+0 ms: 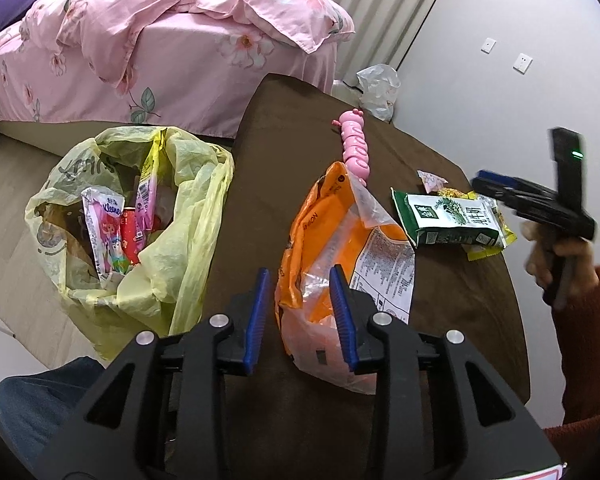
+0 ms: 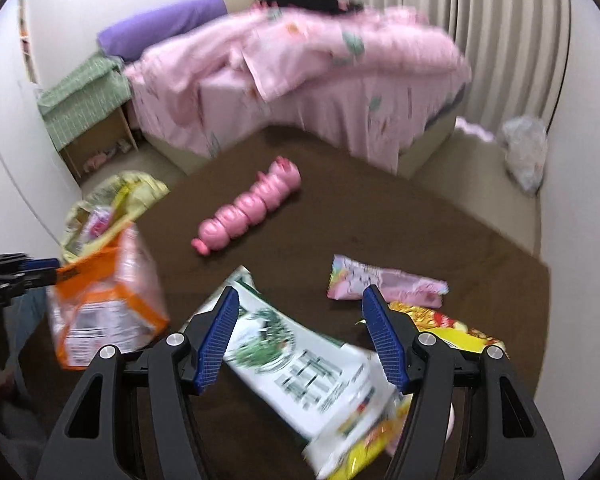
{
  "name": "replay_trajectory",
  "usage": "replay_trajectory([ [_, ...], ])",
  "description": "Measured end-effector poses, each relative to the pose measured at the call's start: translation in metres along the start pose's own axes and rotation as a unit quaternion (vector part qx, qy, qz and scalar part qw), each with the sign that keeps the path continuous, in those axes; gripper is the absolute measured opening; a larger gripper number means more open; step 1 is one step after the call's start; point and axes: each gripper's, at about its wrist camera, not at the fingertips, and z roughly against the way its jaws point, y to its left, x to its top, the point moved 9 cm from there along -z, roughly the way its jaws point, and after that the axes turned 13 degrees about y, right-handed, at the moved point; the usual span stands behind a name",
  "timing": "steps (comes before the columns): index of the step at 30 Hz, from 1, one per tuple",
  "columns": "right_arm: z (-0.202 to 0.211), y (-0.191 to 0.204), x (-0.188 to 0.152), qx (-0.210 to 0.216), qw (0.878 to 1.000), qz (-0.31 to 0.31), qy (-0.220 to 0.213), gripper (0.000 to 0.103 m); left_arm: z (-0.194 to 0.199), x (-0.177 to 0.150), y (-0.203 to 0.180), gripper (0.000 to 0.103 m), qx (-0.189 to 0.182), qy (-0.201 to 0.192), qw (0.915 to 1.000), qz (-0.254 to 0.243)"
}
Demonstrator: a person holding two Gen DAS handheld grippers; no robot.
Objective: Collect trash
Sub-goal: 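Hold the orange bag in the left gripper while the right gripper grasps the green milk carton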
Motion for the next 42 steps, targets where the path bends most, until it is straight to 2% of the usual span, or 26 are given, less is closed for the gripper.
replay_trajectory([
  [3, -0.016, 0.002, -0.009, 0.002, 1.000, -0.005, 0.031, 0.061, 0.001, 0.000, 0.003, 0.032, 0.002, 0.001, 1.0000, 0.001],
  [7, -0.019, 0.029, -0.034, 0.019, 0.998, 0.016, 0.051, 0.061, -0.002, 0.001, 0.005, 0.033, -0.001, 0.003, 1.0000, 0.005],
  [13, -0.019, 0.087, -0.067, 0.067, 0.989, 0.095, 0.091, 0.060, -0.008, 0.003, 0.001, 0.033, -0.003, 0.005, 1.0000, 0.003],
  [17, -0.025, 0.102, -0.072, 0.042, 0.985, 0.136, 0.100, 0.060, -0.010, 0.001, 0.003, 0.034, -0.004, 0.006, 0.9999, 0.007],
  [21, -0.038, 0.099, -0.061, 0.036, 0.987, 0.116, 0.102, 0.060, -0.009, -0.001, 0.007, 0.034, -0.007, 0.007, 0.9999, 0.011],
  [24, -0.048, 0.097, -0.051, 0.014, 0.989, 0.109, 0.103, 0.060, -0.007, -0.002, 0.009, 0.034, -0.008, 0.006, 0.9999, 0.011],
  [26, -0.053, 0.099, -0.047, 0.009, 0.988, 0.114, 0.105, 0.052, -0.005, -0.002, 0.010, 0.034, -0.008, 0.004, 0.9999, 0.011],
  [27, -0.053, 0.099, -0.045, 0.007, 0.988, 0.113, 0.104, 0.053, -0.004, -0.002, 0.010, 0.034, -0.008, 0.003, 0.9999, 0.011],
  [29, -0.047, 0.100, -0.042, 0.009, 0.990, 0.109, 0.090, 0.052, -0.001, -0.004, 0.010, 0.034, -0.008, -0.001, 0.9999, 0.008],
  [32, -0.019, 0.096, -0.037, 0.021, 0.995, 0.085, 0.043, 0.052, 0.001, -0.007, 0.010, 0.039, -0.016, -0.003, 0.9998, 0.006],
  [35, 0.011, 0.089, -0.034, 0.020, 0.998, 0.059, -0.007, 0.052, -0.001, -0.008, 0.009, 0.039, -0.028, -0.002, 0.9996, 0.007],
  [38, 0.045, 0.078, -0.037, 0.024, 0.998, 0.028, -0.060, 0.051, -0.003, -0.003, 0.005, 0.039, -0.035, -0.005, 0.9994, 0.001],
  [42, 0.070, 0.066, -0.038, 0.021, 0.994, -0.002, -0.103, 0.050, -0.014, 0.006, 0.000, 0.039, -0.028, 0.009, 0.9995, -0.014],
])
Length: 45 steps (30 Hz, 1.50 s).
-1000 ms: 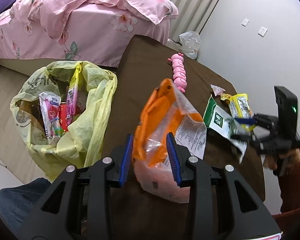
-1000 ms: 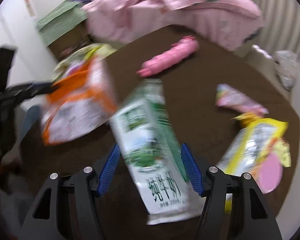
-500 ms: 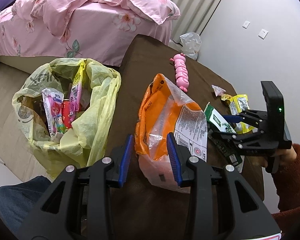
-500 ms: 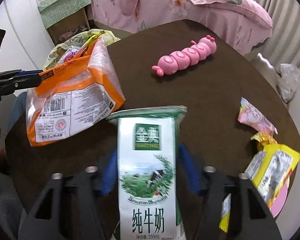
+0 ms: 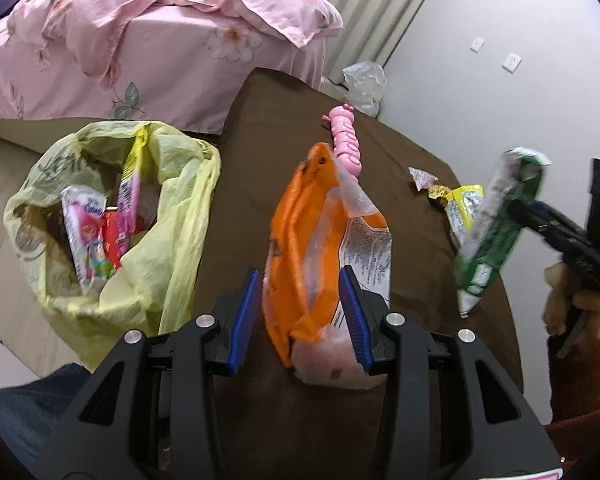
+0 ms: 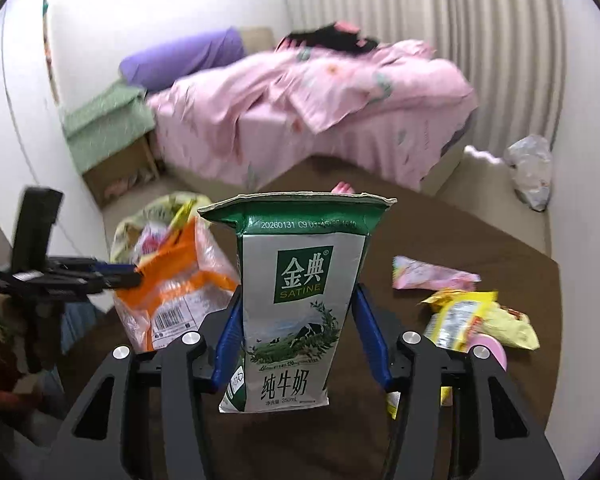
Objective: Collect trash
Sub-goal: 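Hold the orange bag in the left gripper while the right gripper grasps the green milk carton, then carry the orange bag and milk carton over the yellow bag and release both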
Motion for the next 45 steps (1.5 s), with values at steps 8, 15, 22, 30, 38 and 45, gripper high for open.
replay_trajectory([
  [8, 0.023, -0.013, -0.032, -0.002, 0.999, -0.038, -0.024, 0.050, -0.024, 0.006, -0.005, 0.039, 0.023, 0.032, 0.9992, -0.003],
  [15, 0.015, -0.006, -0.055, 0.006, 0.999, -0.035, -0.007, 0.050, -0.038, 0.005, -0.008, 0.014, 0.000, 0.056, 0.9984, 0.009],
  [22, 0.020, 0.002, -0.049, 0.011, 0.999, -0.027, -0.022, 0.050, -0.005, 0.007, -0.026, 0.008, 0.017, 0.008, 0.9995, -0.027],
  [30, 0.032, 0.016, -0.035, 0.017, 0.999, -0.017, -0.042, 0.050, 0.059, 0.018, -0.029, 0.008, 0.027, -0.070, 0.9967, -0.030],
  [38, 0.042, 0.041, -0.004, 0.027, 0.997, 0.010, -0.066, 0.050, 0.101, 0.021, 0.013, 0.008, 0.069, -0.117, 0.9908, 0.004],
  [45, 0.044, 0.078, 0.056, 0.050, 0.992, 0.051, -0.103, 0.050, 0.155, 0.030, 0.079, 0.008, 0.112, -0.169, 0.9775, 0.057],
])
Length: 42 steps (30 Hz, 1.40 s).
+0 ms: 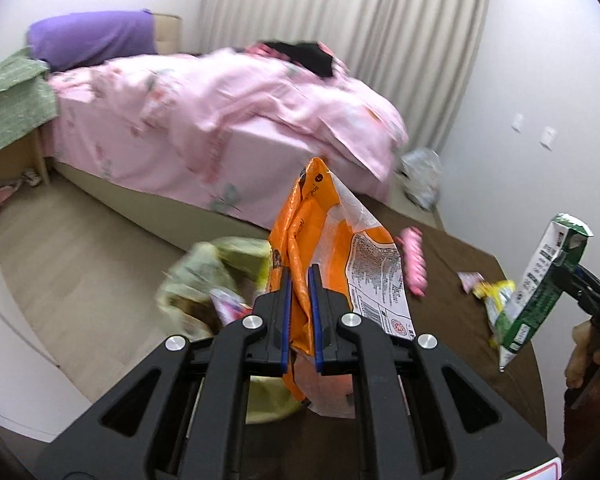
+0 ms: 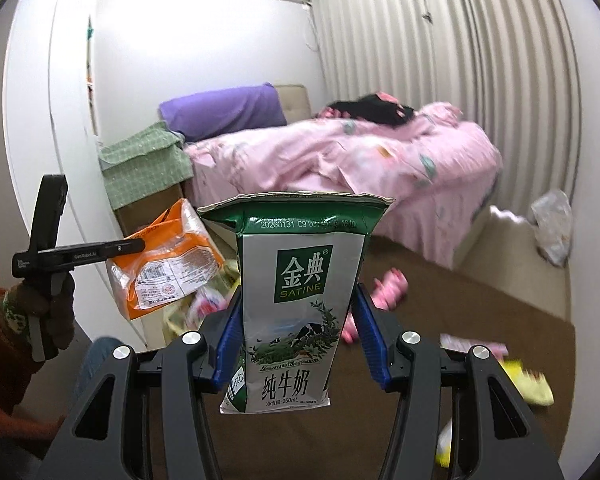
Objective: Collect trash
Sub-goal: 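Carry the orange bag and milk carton over the yellow bag and release both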
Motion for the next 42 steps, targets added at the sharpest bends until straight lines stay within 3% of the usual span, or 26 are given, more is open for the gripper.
replay_trajectory([
  [6, -0.038, 0.027, 0.044, 0.033, 0.999, 0.023, -0.008, 0.050, 0.009, 0.021, 0.051, 0.008, 0.049, -0.031, 0.9982, 0.018],
  [13, -0.111, 0.069, 0.077, 0.090, 0.995, 0.041, 0.004, 0.050, -0.029, 0.020, 0.088, 0.008, 0.073, -0.017, 0.9968, 0.026],
  [18, -0.180, 0.096, 0.090, 0.121, 0.991, 0.047, 0.016, 0.050, -0.078, 0.012, 0.098, 0.008, 0.064, 0.016, 0.9976, 0.022],
  [21, -0.227, 0.105, 0.079, 0.136, 0.988, 0.047, 0.053, 0.050, -0.110, 0.002, 0.101, 0.008, 0.053, 0.045, 0.9975, 0.015],
  [25, -0.286, 0.109, 0.047, 0.141, 0.979, 0.041, 0.145, 0.049, -0.152, -0.022, 0.099, 0.008, 0.025, 0.113, 0.9933, 0.004],
  [29, -0.313, 0.110, 0.014, 0.138, 0.968, 0.041, 0.203, 0.049, -0.169, -0.038, 0.098, 0.008, 0.019, 0.133, 0.9909, 0.000],
  [34, -0.330, 0.107, 0.009, 0.146, 0.962, 0.034, 0.229, 0.049, -0.176, -0.042, 0.095, 0.008, 0.018, 0.139, 0.9901, -0.005],
  [42, -0.342, 0.119, -0.001, 0.140, 0.951, 0.076, 0.266, 0.049, -0.173, -0.054, 0.092, 0.008, 0.007, 0.147, 0.9891, -0.003],
])
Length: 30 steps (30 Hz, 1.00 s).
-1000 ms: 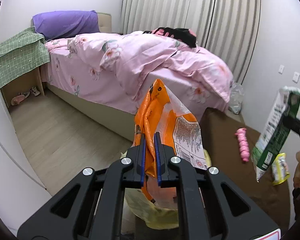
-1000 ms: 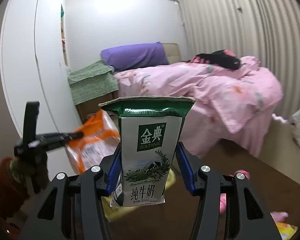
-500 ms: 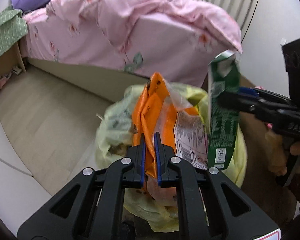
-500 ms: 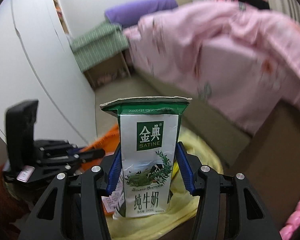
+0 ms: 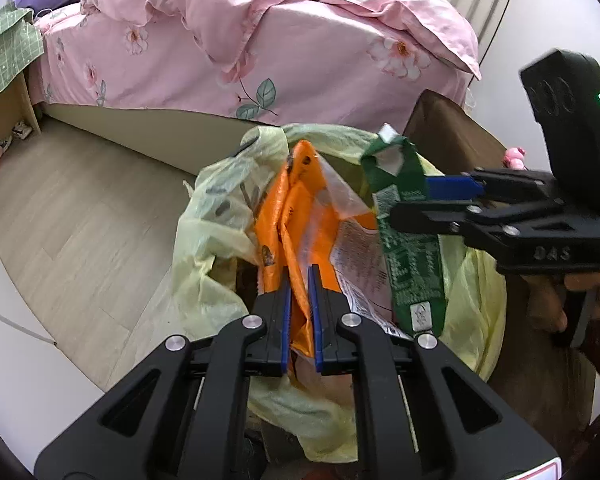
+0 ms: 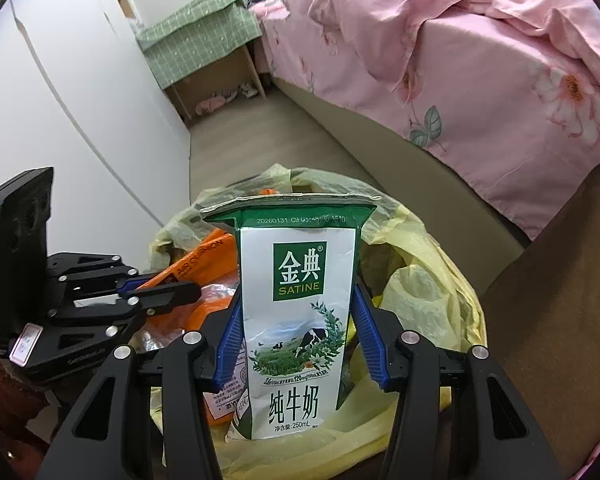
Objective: Collect trash
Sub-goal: 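Carry the orange bag and milk carton over the yellow bag and release both, then return both grippers to the table and grasp the yellow wafer wrapper with the left gripper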
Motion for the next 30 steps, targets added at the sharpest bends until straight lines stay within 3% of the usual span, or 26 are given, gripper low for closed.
replay_trajectory([
  [7, -0.013, 0.001, 0.000, -0.020, 0.999, 0.007, 0.033, 0.049, -0.002, 0.004, 0.000, 0.008, -0.002, -0.003, 1.0000, 0.000],
  [12, -0.010, 0.000, -0.002, -0.027, 0.999, 0.006, 0.025, 0.049, 0.002, 0.003, 0.001, 0.010, -0.018, -0.008, 0.9997, 0.015],
  [19, 0.004, 0.000, -0.012, -0.017, 1.000, -0.014, 0.021, 0.054, 0.031, 0.005, 0.014, 0.034, -0.027, -0.032, 0.9977, 0.054],
  [25, 0.036, 0.006, -0.024, -0.018, 1.000, -0.017, -0.013, 0.056, 0.073, 0.016, 0.011, 0.041, -0.013, -0.083, 0.9945, 0.062],
  [30, 0.083, 0.002, -0.049, -0.038, 0.997, -0.030, -0.061, 0.056, 0.090, 0.019, -0.009, 0.042, -0.008, -0.101, 0.9936, 0.050],
])
